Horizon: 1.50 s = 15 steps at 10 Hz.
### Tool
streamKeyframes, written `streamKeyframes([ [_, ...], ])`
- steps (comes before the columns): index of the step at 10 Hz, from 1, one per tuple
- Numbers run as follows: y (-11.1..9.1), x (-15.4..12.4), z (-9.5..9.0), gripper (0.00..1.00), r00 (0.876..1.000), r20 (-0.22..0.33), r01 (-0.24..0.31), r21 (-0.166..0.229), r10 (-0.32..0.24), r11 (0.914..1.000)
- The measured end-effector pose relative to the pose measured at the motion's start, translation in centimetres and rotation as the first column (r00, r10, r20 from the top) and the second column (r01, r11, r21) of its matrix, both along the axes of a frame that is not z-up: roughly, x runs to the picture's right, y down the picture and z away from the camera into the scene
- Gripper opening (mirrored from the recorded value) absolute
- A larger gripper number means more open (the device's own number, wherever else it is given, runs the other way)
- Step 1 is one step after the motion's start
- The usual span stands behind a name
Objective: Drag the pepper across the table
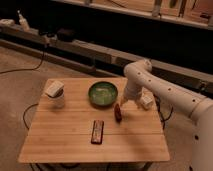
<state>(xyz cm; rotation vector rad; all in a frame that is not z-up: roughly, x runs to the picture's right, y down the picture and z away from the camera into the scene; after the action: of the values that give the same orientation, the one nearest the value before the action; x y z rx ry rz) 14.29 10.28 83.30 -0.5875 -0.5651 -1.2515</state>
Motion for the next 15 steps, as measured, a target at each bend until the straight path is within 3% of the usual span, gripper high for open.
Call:
streamKeyframes([
  [3,0.3,-1.8,1.4,0.65,1.000,0.027,-0.010,-0.001,0.010,1.0000],
  [10,0.9,-3.5,3.5,0.65,0.999,0.028,-0.017,-0.005,0.017,0.9998],
  [15,0.8,-3.6,3.7,0.65,1.000,0.023,-0.021,-0.002,0.021,0.9998],
])
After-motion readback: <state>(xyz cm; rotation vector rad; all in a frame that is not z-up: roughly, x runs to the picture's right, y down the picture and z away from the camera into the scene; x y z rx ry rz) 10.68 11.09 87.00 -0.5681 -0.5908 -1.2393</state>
